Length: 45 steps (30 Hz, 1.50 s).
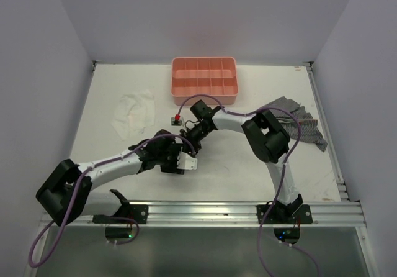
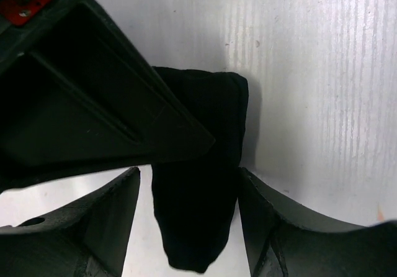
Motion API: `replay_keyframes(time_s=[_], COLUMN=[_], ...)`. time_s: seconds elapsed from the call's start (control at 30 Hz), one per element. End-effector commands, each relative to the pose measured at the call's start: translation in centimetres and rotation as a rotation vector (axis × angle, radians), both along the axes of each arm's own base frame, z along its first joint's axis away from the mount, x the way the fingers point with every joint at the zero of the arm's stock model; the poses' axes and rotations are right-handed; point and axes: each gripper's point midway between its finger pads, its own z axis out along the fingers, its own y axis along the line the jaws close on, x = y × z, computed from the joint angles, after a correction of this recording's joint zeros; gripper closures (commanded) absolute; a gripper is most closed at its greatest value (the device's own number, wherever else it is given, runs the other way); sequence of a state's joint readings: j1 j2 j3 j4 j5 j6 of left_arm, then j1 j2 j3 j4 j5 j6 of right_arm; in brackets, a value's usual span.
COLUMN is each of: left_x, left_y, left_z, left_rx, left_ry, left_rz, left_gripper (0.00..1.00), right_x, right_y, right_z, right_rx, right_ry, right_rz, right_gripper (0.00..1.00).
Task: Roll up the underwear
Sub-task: Roll the underwear, then place the rolled underwear into the container
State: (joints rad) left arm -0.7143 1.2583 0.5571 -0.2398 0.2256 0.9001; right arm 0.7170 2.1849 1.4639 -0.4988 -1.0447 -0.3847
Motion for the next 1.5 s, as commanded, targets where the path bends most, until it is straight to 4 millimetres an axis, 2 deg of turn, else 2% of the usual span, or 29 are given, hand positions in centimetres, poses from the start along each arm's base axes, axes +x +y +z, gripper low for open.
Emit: replay_keyframes(time_s=[0.0,0.13,0.23,0.27,0.33,0.4,0.43,0.47,0.53,0.57,0.6,0.63,0.67,0.73,0.77,0.8,0.9,0.93,0.97,1.03,1.17,1.2,1.23,1.27,1.3,1.33,1.37,1.4,1.47], left_x=[0.8,0.5,-0.4,-0.6,-1.4,-1.9,-2.2,-2.5,-2.9,-3.1,-3.4,-3.5,-3.5,-3.1,-2.7,-1.7,1.0,2.8,3.9,7.5,13.9,16.1,17.7,21.0,22.4,24.4,26.5,28.9,31.4], left_y=[-1.0,-1.1,-1.0,-0.9,-0.5,-0.2,0.2,0.4,0.9,1.0,1.1,1.1,1.1,0.8,0.6,-0.2,-1.7,-2.9,-3.3,-4.6,-5.0,-5.2,-5.4,-5.0,-4.2,-4.1,-2.3,-2.3,-0.8], left_z=[-0.6,-2.0,-3.0,-3.3,-3.9,-4.3,-4.5,-4.7,-4.8,-4.9,-4.9,-4.9,-4.8,-4.1,-3.6,-2.4,1.0,3.2,4.2,7.7,13.0,16.2,15.6,17.4,20.2,19.2,19.9,21.3,22.4], left_rx=[-0.011,0.019,0.048,0.057,0.081,0.104,0.124,0.135,0.156,0.162,0.162,0.166,0.167,0.152,0.139,0.101,-0.008,-0.06,-0.084,-0.173,-0.31,-0.391,-0.391,-0.453,-0.517,-0.514,-0.545,-0.59,-0.614], left_ry=[-0.028,0.02,0.087,0.103,0.147,0.172,0.191,0.203,0.227,0.239,0.254,0.269,0.278,0.292,0.286,0.278,0.223,0.174,0.15,0.079,-0.005,-0.011,0.018,0.014,-0.018,-0.005,-0.04,-0.085,-0.183], left_rz=[-0.007,-0.019,-0.038,-0.042,-0.052,-0.068,-0.064,-0.068,-0.066,-0.065,-0.054,-0.043,-0.035,0.018,0.047,0.097,0.226,0.257,0.295,0.436,0.692,0.757,0.79,0.883,0.93,0.98,1.08,1.105,1.184], left_gripper=[0.35,0.39,0.52,0.62,0.71,0.86,0.93,1.0,1.0,1.0,1.0,1.0,1.0,1.0,1.0,1.0,1.0,1.0,1.0,1.0,1.0,1.0,1.0,1.0,1.0,1.0,1.0,1.0,1.0], right_x=[-1.9,-2.0,-2.0,-2.0,-1.6,-0.8,0.3,1.6,4.7,6.6,7.9,9.6,11.1,13.1,13.9,14.8,14.9,15.0,14.8,15.0,14.1,14.1,13.7,13.6,13.5,13.2,12.9,12.8,12.4], right_y=[-2.9,-2.8,-2.7,-2.6,-2.7,-2.7,-3.1,-3.2,-4.6,-4.8,-5.4,-7.2,-7.9,-11.1,-12.2,-13.9,-17.2,-19.0,-19.9,-22.4,-25.7,-26.7,-26.9,-28.3,-28.7,-29.0,-29.3,-29.8,-30.2], right_z=[-5.8,-5.8,-5.9,-5.7,-5.3,-4.6,-3.6,-2.7,-0.7,2.0,3.4,4.8,7.4,9.4,11.5,12.4,14.2,14.4,14.2,14.9,14.8,14.8,15.2,15.0,15.0,15.1,14.9,14.7,14.7], right_rx=[-0.217,-0.218,-0.216,-0.211,-0.201,-0.194,-0.188,-0.184,-0.158,-0.121,-0.103,-0.099,-0.063,-0.075,-0.06,-0.064,-0.1,-0.117,-0.13,-0.142,-0.164,-0.17,-0.172,-0.184,-0.19,-0.194,-0.2,-0.213,-0.223], right_ry=[0.061,0.076,0.075,0.078,0.078,0.079,0.072,0.047,0.036,0.004,-0.006,-0.009,-0.069,-0.145,-0.205,-0.227,-0.273,-0.275,-0.271,-0.29,-0.271,-0.268,-0.283,-0.273,-0.276,-0.283,-0.279,-0.279,-0.283], right_rz=[-0.005,-0.002,0.001,0.002,-0.007,-0.028,-0.063,-0.093,-0.181,-0.225,-0.258,-0.316,-0.342,-0.394,-0.414,-0.447,-0.478,-0.505,-0.521,-0.585,-0.666,-0.691,-0.69,-0.726,-0.733,-0.74,-0.744,-0.756,-0.762], right_gripper=[1.0,1.0,1.0,1.0,0.99,0.87,0.73,0.67,0.54,0.48,0.46,0.44,0.44,0.43,0.43,0.43,0.43,0.43,0.43,0.43,0.43,0.43,0.43,0.44,0.44,0.44,0.44,0.44,0.44])
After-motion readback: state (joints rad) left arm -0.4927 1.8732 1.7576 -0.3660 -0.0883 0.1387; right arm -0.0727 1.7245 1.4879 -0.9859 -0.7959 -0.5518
